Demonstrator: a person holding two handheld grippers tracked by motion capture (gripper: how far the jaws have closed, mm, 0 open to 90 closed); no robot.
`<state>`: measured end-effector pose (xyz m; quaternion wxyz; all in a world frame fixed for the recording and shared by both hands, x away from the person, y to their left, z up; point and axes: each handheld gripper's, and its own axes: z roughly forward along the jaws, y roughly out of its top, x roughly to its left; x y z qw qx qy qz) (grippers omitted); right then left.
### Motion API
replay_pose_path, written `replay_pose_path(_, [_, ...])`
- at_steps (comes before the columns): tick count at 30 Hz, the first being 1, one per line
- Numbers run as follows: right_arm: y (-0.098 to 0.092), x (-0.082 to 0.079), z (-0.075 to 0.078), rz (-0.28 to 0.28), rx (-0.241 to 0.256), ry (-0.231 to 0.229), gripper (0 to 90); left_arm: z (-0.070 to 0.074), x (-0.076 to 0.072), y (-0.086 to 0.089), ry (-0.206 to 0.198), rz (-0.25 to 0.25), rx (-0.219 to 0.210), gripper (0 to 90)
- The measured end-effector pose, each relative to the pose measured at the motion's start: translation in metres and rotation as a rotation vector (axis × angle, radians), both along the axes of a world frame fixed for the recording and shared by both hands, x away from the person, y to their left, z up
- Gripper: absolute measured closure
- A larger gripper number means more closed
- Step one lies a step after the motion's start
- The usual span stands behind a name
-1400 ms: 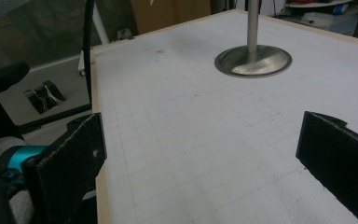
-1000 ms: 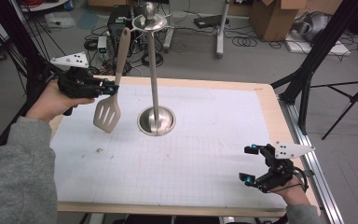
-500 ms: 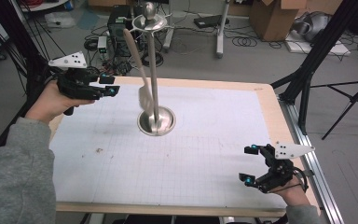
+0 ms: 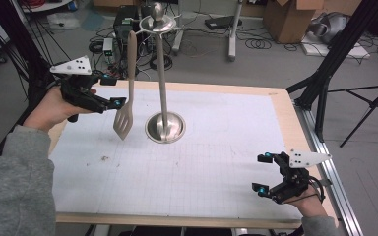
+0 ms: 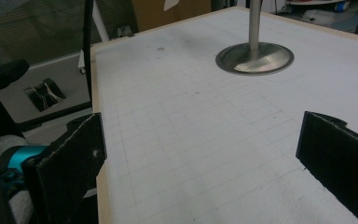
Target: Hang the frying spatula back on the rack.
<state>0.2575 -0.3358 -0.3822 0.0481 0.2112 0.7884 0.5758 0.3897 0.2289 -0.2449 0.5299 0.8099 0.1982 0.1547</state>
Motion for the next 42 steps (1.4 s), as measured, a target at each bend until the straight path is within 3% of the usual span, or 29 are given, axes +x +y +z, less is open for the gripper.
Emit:
replay_pose_path(9, [0.000,0.000,0.000,-0.002,-0.003,0.001,0.5,-0.001,-0.004,0.004,-0.013,0.003,-0.008,11.7])
replay_pose_path(16, [0.001,0.000,0.000,0.000,-0.008,0.003,0.5,-0.010,-0.011,0.015,0.024,0.017,-0.020,11.8])
replay_pose_path(26, [0.006,0.000,-0.001,0.007,-0.018,-0.003,0.5,-0.019,-0.030,0.027,-0.016,0.008,-0.055,11.8])
replay_pose_path(33, [0.007,-0.001,-0.001,0.008,-0.021,0.001,0.5,-0.024,-0.042,0.025,-0.034,-0.009,-0.065,11.8])
replay_pose_path(42, [0.009,0.000,0.000,0.014,-0.023,-0.003,0.5,-0.034,-0.049,0.029,-0.031,0.027,-0.078,11.8])
